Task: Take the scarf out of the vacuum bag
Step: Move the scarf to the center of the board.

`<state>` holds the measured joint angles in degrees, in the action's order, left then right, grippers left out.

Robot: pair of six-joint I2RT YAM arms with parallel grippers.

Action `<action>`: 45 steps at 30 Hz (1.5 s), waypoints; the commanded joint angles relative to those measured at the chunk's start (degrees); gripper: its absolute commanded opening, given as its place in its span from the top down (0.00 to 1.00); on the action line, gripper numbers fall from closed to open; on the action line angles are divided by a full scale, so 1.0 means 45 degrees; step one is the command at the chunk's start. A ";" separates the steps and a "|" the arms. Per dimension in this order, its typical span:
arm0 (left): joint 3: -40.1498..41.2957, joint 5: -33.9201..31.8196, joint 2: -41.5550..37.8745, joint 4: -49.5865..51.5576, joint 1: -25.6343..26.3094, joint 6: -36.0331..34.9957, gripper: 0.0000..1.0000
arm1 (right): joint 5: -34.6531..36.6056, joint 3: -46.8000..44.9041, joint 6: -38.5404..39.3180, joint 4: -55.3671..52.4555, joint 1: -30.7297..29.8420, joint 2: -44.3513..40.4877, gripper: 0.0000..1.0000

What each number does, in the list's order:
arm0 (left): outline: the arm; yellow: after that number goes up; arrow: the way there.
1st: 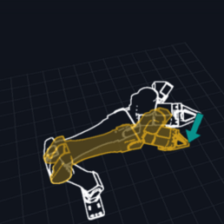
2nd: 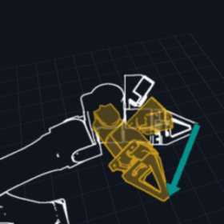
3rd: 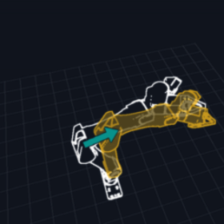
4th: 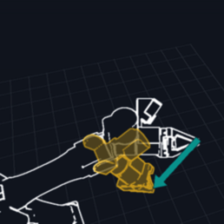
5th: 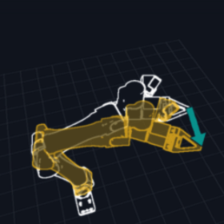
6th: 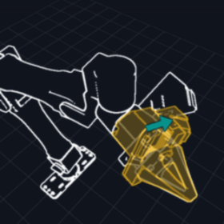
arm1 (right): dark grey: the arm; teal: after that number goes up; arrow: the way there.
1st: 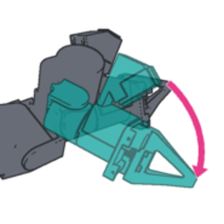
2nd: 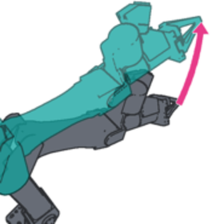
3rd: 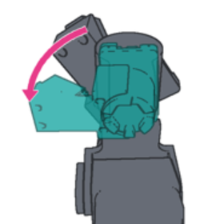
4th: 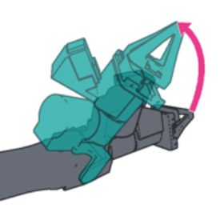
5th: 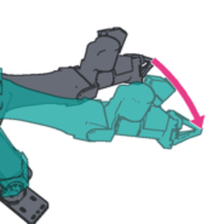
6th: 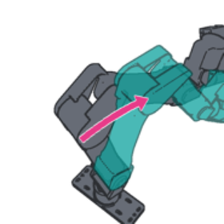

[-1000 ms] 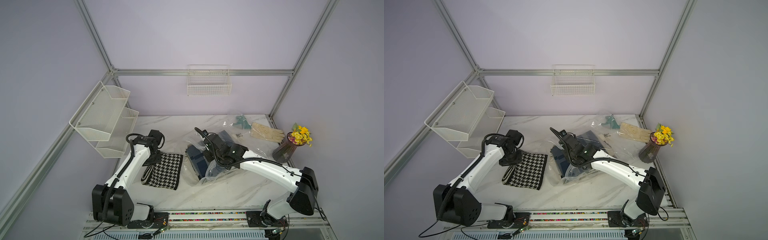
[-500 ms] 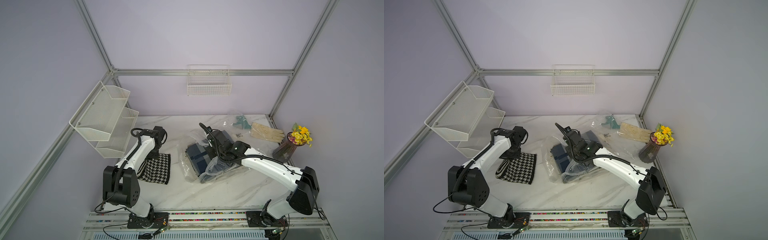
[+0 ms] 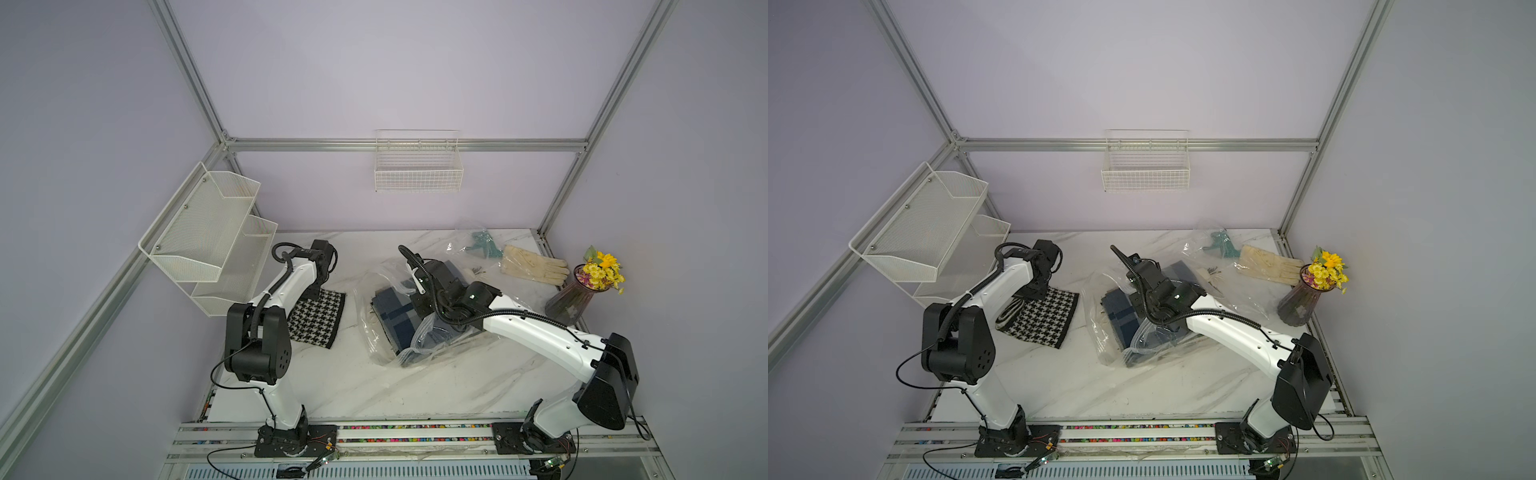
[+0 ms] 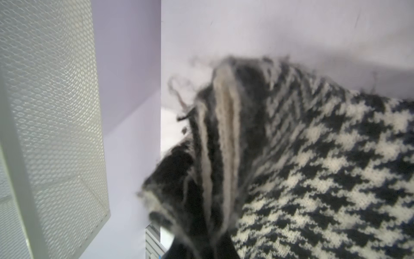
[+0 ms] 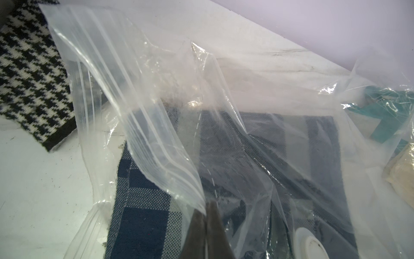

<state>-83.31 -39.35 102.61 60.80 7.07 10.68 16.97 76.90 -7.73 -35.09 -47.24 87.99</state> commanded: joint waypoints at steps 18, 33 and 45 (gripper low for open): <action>-0.3196 0.1167 0.2207 -0.2823 -0.1000 0.0292 1.00 | -0.0058 -0.0126 -0.0274 0.0111 0.0130 -0.0671 1.00; -0.6469 0.1434 0.4524 -0.3084 -0.1332 0.0599 1.00 | 0.0011 -0.0057 -0.0353 -0.0105 0.0135 -0.0739 1.00; -0.9208 0.1567 0.6506 -0.2353 -0.1659 0.0420 1.00 | -0.0275 0.0215 -0.0430 -0.0210 0.0138 -0.0572 1.00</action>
<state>-121.91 -31.92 131.41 50.15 0.30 11.55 15.55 76.34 -8.97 -35.35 -47.22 86.46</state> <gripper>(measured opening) 0.110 0.049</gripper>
